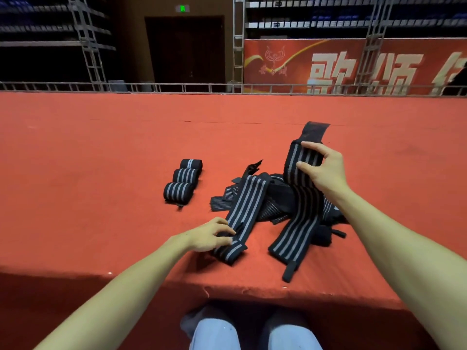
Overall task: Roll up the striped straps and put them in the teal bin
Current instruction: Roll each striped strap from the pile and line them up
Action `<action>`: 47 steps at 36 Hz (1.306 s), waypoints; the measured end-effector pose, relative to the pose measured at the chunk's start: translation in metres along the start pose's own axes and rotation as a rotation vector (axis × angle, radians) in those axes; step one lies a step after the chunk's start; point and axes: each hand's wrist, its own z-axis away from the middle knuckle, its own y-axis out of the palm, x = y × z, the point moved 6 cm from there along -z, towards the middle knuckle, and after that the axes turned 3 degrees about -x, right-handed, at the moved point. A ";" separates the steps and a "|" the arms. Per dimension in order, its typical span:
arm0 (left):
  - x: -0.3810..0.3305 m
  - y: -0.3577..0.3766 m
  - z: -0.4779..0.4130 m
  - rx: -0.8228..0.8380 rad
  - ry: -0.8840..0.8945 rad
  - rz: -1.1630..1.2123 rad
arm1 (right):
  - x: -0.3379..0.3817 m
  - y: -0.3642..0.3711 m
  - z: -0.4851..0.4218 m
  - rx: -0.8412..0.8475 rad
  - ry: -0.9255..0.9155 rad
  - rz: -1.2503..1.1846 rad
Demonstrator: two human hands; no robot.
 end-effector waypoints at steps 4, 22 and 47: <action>-0.006 0.004 -0.010 -0.076 -0.002 -0.150 | 0.001 0.002 0.002 0.018 -0.004 0.011; -0.057 -0.050 -0.124 -0.398 -0.092 0.058 | -0.039 0.003 -0.009 0.040 0.067 -0.025; -0.070 -0.090 -0.100 -0.137 -0.073 0.391 | -0.056 0.000 -0.006 0.050 0.091 -0.012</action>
